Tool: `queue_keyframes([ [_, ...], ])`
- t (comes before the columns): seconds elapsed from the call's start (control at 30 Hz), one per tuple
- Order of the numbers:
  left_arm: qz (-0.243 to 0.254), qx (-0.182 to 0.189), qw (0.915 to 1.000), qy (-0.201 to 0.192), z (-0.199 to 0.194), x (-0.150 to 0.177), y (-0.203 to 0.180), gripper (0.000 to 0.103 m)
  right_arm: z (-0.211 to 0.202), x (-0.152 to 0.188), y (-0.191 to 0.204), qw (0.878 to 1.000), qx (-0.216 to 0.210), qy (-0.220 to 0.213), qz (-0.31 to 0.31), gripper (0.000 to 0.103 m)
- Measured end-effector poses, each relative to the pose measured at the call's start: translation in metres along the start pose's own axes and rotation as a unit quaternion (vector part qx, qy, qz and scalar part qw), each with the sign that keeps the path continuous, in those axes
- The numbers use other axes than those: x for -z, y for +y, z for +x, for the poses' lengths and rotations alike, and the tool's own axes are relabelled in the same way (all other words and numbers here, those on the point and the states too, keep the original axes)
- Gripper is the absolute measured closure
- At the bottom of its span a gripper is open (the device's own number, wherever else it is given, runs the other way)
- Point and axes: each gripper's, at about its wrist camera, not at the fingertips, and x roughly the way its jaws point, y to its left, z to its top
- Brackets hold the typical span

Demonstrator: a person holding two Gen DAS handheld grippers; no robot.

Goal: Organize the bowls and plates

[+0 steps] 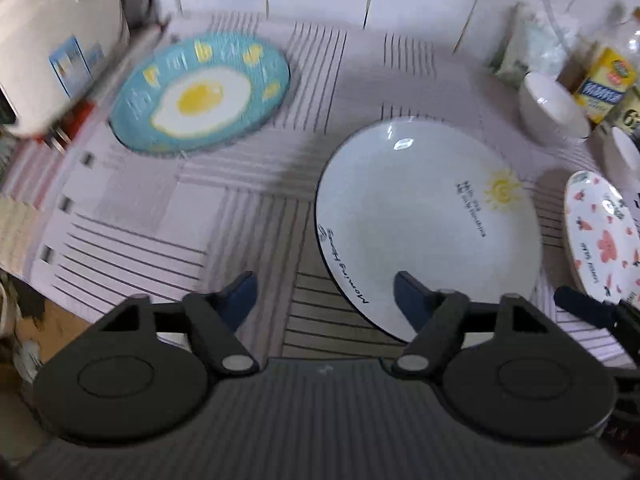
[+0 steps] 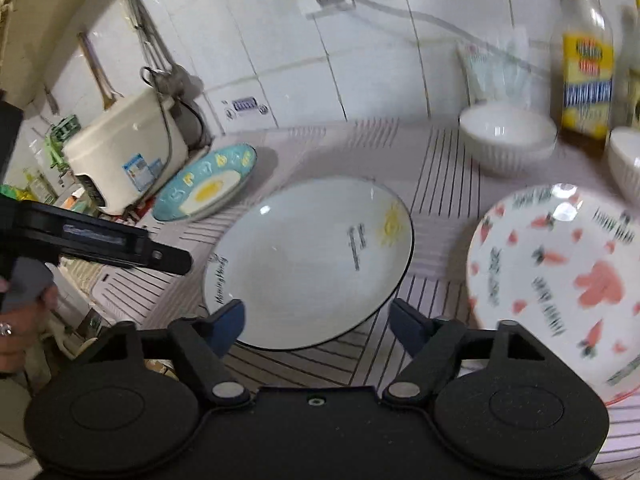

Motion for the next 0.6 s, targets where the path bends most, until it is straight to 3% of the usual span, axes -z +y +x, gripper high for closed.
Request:
queue_keyframes([
  [0.1, 0.004, 0.000, 1.0000, -0.002, 0.016, 0.002, -0.001, 0.040, 0.017, 0.007, -0.004, 1.000, 0.004, 0.001, 0.027, 0.028],
  [0.17, -0.001, 0.008, 0.9999, -0.010, 0.021, 0.004, 0.002, 0.045, 0.025, 0.010, -0.008, 0.999, 0.005, -0.001, 0.043, 0.036],
  [0.23, -0.016, 0.028, 0.9993, -0.017, 0.024, 0.006, 0.006, 0.053, 0.033, 0.010, -0.012, 0.998, 0.035, -0.007, 0.051, 0.066],
  [0.3, -0.022, 0.038, 0.9989, -0.016, 0.029, 0.007, 0.009, 0.067, 0.038, 0.013, -0.016, 0.997, 0.049, -0.011, 0.055, 0.076],
  [0.47, -0.037, 0.069, 0.9966, -0.024, 0.031, 0.014, 0.016, 0.081, 0.037, 0.014, -0.023, 0.996, 0.046, -0.021, 0.078, 0.078],
  [0.6, -0.046, 0.083, 0.9951, -0.026, 0.039, 0.016, 0.010, 0.082, 0.044, 0.011, -0.028, 0.995, 0.037, -0.012, 0.093, 0.078],
])
